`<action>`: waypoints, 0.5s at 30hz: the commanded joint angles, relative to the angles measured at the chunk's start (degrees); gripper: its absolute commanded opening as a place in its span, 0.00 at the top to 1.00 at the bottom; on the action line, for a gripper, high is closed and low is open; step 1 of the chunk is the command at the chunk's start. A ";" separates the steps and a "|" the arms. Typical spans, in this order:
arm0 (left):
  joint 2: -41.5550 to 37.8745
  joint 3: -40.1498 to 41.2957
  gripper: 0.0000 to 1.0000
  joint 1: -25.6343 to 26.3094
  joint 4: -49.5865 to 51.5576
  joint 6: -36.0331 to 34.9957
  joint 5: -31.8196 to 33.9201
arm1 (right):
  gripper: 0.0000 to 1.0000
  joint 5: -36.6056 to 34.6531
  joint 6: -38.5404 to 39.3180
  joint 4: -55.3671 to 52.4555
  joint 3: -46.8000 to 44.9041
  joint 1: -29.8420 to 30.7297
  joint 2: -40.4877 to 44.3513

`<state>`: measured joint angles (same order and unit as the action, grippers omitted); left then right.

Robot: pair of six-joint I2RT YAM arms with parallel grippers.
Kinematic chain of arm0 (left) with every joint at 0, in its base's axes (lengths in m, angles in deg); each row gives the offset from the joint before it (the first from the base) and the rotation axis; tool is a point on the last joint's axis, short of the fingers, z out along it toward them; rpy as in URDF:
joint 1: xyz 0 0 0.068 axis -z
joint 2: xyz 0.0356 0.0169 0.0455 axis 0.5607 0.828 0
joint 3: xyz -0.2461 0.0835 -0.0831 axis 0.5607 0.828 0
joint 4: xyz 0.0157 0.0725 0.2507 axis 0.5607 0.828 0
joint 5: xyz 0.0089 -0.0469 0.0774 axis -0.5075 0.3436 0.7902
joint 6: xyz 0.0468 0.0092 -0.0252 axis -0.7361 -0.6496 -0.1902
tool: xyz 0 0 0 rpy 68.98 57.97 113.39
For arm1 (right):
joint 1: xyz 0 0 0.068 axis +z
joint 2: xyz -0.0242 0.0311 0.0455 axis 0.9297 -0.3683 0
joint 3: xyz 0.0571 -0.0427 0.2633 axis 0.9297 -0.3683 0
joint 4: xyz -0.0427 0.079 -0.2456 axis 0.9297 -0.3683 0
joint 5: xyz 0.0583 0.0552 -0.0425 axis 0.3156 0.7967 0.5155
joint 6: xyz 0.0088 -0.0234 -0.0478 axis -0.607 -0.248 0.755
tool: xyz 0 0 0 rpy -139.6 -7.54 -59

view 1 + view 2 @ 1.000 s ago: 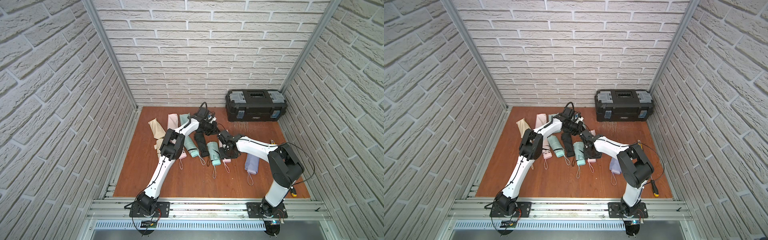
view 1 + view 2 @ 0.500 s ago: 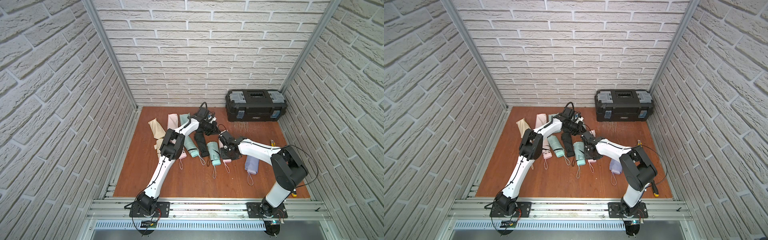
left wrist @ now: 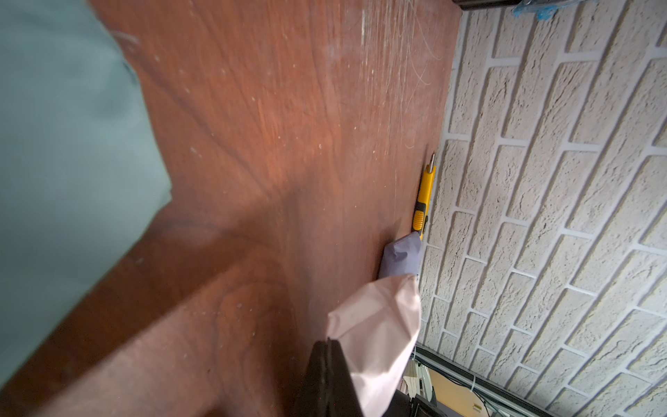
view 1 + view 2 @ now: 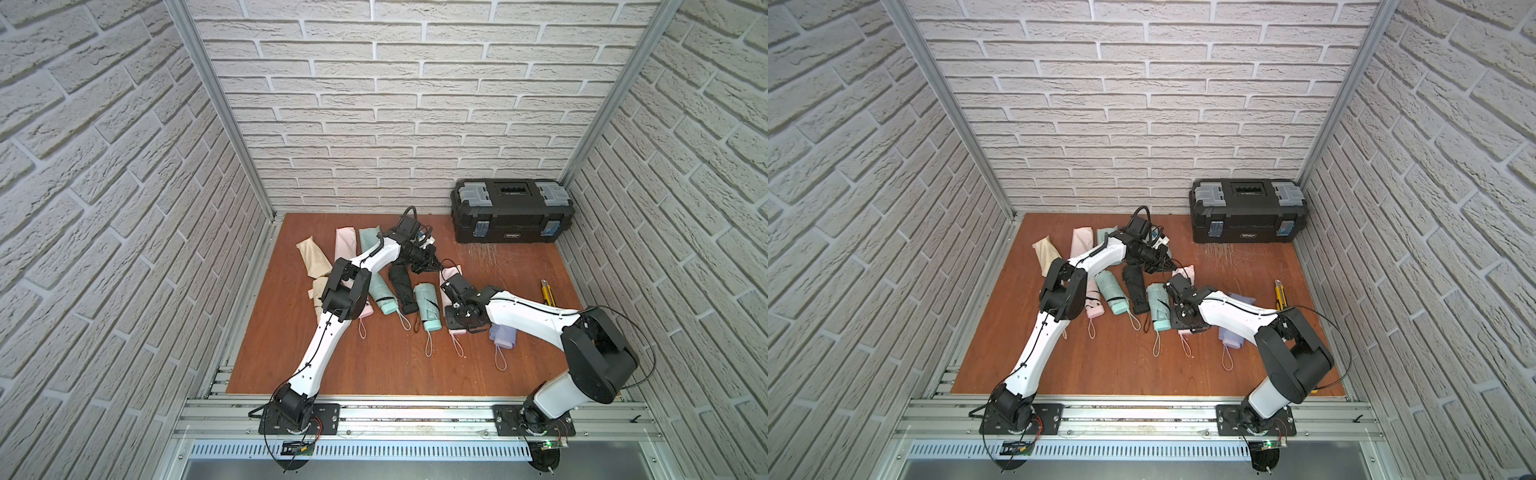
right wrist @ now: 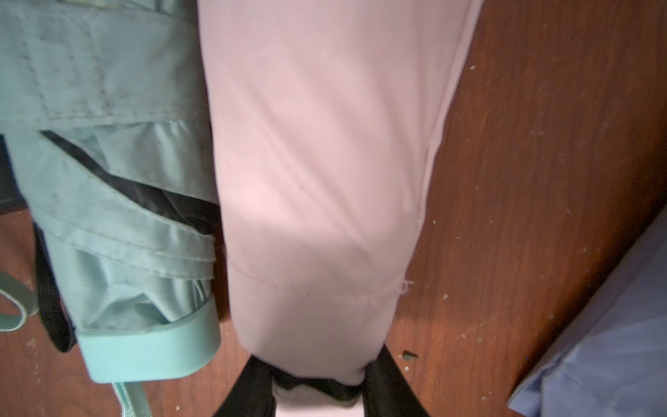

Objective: Take umbrellas out of sleeves
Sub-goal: Take out the umbrella from the umbrella sleeve.

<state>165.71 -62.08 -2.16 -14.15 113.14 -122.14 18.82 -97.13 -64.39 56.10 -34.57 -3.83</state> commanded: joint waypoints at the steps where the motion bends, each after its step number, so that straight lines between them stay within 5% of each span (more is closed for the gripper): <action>1: -1.44 -1.34 1.00 -0.83 -1.72 -1.19 0.73 | 0.68 0.37 -1.72 -3.83 -2.32 1.15 2.50; 15: -2.09 -1.23 1.00 -1.68 -1.23 -1.28 1.61 | 0.67 -1.45 -4.24 -4.93 -9.20 1.17 8.81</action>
<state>165.71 -62.08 -2.36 -12.60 112.75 -122.03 17.77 -99.32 -64.59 48.50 -33.91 3.88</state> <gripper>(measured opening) 0.048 0.351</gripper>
